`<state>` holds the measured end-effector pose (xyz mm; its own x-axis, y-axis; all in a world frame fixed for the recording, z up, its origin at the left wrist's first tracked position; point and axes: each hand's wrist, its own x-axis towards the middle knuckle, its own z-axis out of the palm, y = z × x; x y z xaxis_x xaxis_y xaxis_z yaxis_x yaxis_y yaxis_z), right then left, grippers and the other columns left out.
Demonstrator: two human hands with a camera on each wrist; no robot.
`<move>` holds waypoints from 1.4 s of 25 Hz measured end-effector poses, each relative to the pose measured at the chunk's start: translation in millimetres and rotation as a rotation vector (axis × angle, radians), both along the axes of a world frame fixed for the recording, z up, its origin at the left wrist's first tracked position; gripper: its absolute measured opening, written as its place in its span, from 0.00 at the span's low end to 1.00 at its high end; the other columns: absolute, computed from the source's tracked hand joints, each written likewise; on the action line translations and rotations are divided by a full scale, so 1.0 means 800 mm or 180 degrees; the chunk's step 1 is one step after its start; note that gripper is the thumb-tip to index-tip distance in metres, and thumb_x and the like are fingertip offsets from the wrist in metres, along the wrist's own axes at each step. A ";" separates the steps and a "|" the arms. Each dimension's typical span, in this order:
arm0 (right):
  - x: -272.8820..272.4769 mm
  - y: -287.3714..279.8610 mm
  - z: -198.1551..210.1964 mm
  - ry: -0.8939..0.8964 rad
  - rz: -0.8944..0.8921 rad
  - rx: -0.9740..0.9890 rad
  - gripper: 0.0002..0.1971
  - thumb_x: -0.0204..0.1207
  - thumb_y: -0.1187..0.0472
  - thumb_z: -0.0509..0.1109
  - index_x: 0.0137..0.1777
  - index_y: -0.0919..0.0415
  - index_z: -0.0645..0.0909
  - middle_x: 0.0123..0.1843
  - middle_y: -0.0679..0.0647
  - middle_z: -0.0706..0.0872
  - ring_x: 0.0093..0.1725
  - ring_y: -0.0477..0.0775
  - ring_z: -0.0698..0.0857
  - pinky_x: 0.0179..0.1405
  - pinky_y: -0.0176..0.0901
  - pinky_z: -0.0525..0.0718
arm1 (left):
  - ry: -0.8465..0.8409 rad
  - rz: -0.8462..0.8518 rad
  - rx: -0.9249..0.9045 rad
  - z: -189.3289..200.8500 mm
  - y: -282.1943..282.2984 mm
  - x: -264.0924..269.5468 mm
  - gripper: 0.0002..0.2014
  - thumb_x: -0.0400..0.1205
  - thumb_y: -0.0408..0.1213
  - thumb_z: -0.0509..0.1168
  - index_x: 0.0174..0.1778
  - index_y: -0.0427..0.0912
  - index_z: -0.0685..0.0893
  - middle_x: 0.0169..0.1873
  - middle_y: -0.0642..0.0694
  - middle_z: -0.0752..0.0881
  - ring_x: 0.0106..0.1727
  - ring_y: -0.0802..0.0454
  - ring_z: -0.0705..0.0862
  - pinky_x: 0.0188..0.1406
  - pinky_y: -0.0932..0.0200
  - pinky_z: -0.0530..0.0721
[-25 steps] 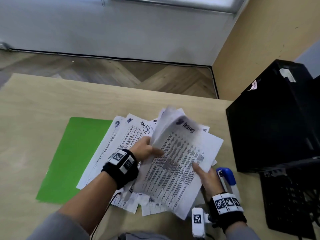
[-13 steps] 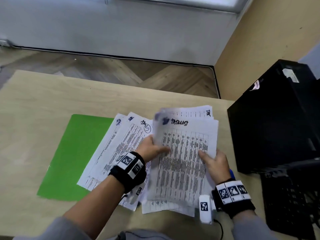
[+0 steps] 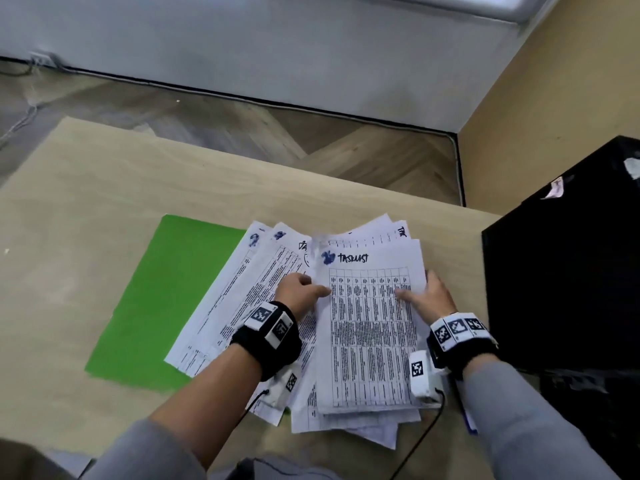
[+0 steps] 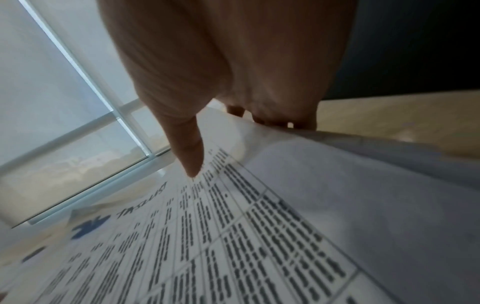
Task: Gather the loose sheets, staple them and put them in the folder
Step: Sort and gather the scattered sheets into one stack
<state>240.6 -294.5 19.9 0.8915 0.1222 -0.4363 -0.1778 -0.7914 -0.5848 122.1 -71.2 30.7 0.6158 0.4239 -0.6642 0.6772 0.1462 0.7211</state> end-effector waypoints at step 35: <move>-0.143 0.031 0.130 -0.0280 -0.0185 0.2887 0.23 0.66 0.71 0.79 0.63 0.65 0.83 0.49 0.46 0.94 0.52 0.47 0.92 0.59 0.52 0.89 | -0.2777 0.0438 -0.0198 0.151 0.026 -0.068 0.15 0.63 0.27 0.79 0.46 0.35 0.91 0.41 0.44 0.93 0.43 0.50 0.91 0.47 0.56 0.88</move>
<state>126.2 -269.7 123.7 0.9325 0.3390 -0.1249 -0.1283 -0.0126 -0.9917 67.4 -50.3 151.2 0.8599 0.5104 -0.0060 -0.1370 0.2421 0.9605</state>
